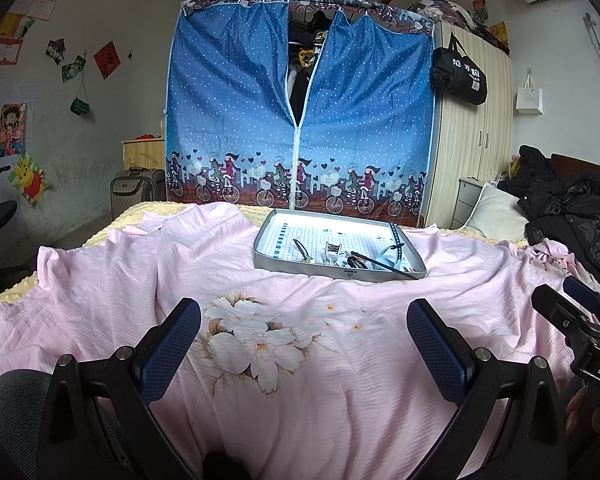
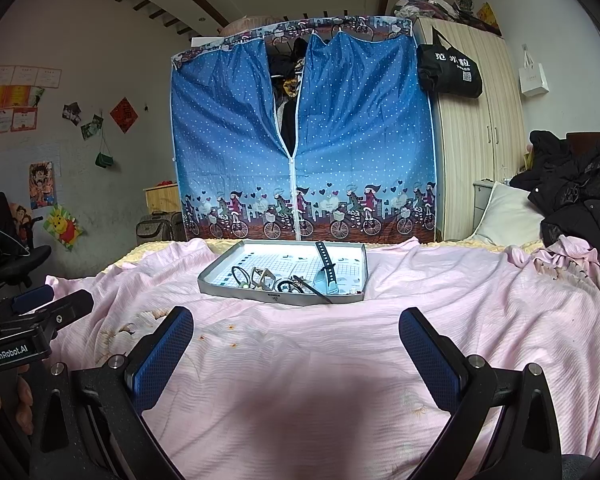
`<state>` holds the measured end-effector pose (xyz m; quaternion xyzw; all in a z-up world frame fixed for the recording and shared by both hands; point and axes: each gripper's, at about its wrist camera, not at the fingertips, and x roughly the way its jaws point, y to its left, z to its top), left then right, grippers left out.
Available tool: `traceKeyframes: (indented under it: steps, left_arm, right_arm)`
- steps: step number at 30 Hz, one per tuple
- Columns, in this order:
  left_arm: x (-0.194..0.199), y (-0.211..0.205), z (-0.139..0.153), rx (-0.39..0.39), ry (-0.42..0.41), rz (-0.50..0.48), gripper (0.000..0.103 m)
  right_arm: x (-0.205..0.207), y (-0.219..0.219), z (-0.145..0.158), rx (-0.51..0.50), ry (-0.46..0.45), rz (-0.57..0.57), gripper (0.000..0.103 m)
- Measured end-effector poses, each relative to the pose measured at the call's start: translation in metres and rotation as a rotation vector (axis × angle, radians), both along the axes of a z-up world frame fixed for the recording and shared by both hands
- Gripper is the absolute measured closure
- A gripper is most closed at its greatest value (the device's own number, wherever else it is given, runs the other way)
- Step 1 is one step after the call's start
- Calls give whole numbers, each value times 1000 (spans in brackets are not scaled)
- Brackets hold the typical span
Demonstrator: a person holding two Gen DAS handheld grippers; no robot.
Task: Organize jewelry
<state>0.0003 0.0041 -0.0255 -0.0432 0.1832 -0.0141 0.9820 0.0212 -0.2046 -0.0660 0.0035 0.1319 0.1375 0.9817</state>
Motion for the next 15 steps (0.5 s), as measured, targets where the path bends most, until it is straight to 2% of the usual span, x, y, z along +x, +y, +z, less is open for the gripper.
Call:
traceKeyframes:
  steps: [7,11,15]
  left_arm:
    - [-1,1,0,6,-4,2,2]
    - [-8,-1,4,38,-58,41,2]
    - [-12,-2,5,66,-71,104,2]
  right_arm:
    - [0,0,1,0,0,0,0]
    - [0,0,1,1,1,-1,0]
    - [0,0,0,1,1,0,0]
